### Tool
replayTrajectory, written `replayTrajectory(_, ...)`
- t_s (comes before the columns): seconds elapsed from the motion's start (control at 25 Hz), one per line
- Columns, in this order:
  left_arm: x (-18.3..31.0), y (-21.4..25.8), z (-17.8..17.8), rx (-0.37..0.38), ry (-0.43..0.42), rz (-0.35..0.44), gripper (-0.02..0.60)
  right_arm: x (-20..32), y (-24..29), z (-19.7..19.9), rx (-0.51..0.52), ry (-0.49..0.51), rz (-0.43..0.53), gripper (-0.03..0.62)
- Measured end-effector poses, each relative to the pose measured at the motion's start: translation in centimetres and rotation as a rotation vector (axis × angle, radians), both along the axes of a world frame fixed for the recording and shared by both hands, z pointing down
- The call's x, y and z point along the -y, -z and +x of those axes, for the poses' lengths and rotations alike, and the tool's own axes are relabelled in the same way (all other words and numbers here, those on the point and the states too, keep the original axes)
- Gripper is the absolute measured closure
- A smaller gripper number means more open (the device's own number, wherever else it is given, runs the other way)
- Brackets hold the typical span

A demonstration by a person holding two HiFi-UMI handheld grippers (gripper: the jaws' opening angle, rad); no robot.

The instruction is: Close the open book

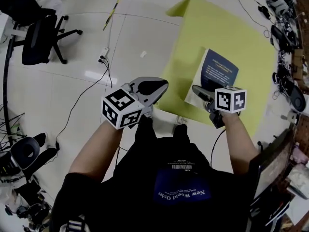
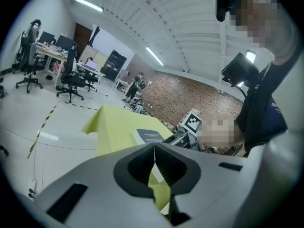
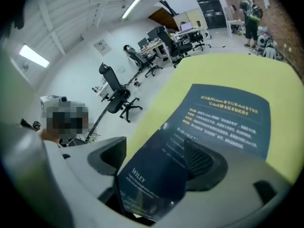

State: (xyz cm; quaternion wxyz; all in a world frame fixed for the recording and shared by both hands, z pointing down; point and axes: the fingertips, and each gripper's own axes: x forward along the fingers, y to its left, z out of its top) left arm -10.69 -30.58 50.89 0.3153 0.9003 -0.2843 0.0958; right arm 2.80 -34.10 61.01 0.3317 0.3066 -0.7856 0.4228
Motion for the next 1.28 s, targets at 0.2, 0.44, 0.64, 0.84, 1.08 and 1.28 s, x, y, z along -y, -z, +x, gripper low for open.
replayTrajectory(0.2, -1.3, 4.6, 0.7, -0.043, -0.008, 0.021, 0.574, -1.0, 5.9, -2.0, 0.239, -0.005, -0.016, 0.244)
replayTrajectory(0.44, -0.7, 13.6, 2.1, -0.179, -0.066, 0.163, 0.574, 0.0, 20.5, 0.3, 0.482, -0.031, 0.317, 0.246)
replayTrajectory(0.64, -0.9, 22.8, 4.4, -0.306, -0.054, 0.363, 0.574, -1.5, 32.2, 8.3, 0.454, -0.046, 0.71, 0.375)
replayTrajectory(0.84, -0.6, 27.4, 5.4, -0.397, -0.054, 0.463, 0.574, -2.7, 36.7, 14.5, 0.323, -0.169, 0.947, 0.605)
replayTrajectory(1.08, -0.8, 25.9, 4.7, -0.397, -0.006, 0.438, 0.574, -3.3, 36.0, 16.0, 0.307, -0.233, 0.922, 0.606)
replayTrajectory(1.28, -0.7, 25.7, 4.3, -0.395, 0.003, 0.448, 0.574, -3.2, 34.8, 16.2, 0.281, -0.226, 0.909, 0.608)
